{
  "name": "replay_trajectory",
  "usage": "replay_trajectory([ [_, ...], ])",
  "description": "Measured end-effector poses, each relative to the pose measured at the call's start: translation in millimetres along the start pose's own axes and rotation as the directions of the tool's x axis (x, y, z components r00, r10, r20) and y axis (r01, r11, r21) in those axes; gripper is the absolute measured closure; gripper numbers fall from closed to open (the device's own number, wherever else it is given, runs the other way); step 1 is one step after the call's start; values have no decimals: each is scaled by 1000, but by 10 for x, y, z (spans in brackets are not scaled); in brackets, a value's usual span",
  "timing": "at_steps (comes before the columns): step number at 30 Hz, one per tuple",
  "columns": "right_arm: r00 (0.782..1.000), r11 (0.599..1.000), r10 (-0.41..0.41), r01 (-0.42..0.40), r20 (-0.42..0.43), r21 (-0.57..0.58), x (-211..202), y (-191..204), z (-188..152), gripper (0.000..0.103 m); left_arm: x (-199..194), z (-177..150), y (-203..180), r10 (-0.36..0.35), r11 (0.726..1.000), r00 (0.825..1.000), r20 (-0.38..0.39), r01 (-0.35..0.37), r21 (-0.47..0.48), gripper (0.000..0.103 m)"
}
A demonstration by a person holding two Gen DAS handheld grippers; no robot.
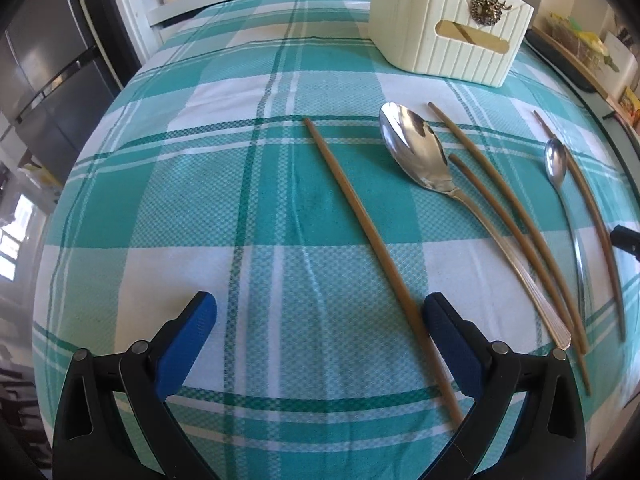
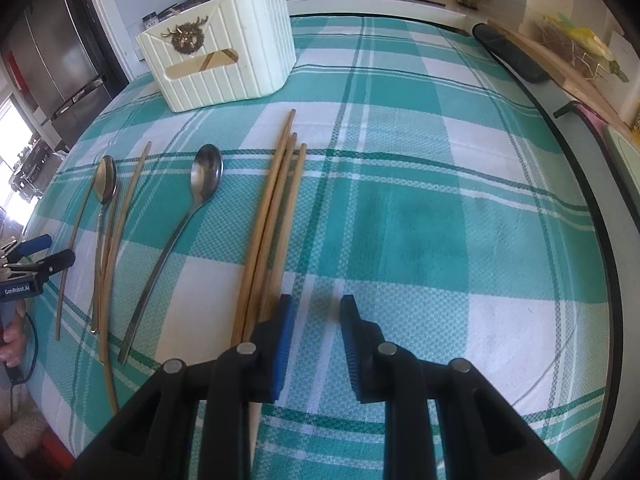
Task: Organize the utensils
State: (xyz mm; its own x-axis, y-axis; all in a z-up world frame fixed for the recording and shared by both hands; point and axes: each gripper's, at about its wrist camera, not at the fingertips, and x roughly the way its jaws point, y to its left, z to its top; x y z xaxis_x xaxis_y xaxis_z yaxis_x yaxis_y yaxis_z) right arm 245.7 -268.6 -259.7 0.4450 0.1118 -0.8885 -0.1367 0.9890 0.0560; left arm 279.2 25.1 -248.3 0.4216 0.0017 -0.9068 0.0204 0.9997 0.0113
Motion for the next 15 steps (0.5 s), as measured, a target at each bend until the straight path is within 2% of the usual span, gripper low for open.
replay_trajectory([
  [4,997,996,76,-76,6,45,29,-29,133,79,2,10,85,10,1000,1000,-8,-10,22,0],
  [7,996,995,91,-91,-17,28,128,38,213,79,33,26,158,-15,1000,999,-29,16,25,0],
  [8,997,997,76,-76,-14,9,148,70,228,82,35,29,171,-17,999,999,-35,18,31,0],
  [10,999,1000,23,-24,-29,-13,169,90,266,95,40,41,209,-10,998,999,-42,13,55,0],
  [13,997,999,-9,6,-71,-42,174,72,286,96,54,55,292,-12,997,999,-53,16,75,0],
  [15,994,996,-55,47,-96,-75,164,75,281,96,70,64,355,-39,996,997,-65,44,72,0],
])
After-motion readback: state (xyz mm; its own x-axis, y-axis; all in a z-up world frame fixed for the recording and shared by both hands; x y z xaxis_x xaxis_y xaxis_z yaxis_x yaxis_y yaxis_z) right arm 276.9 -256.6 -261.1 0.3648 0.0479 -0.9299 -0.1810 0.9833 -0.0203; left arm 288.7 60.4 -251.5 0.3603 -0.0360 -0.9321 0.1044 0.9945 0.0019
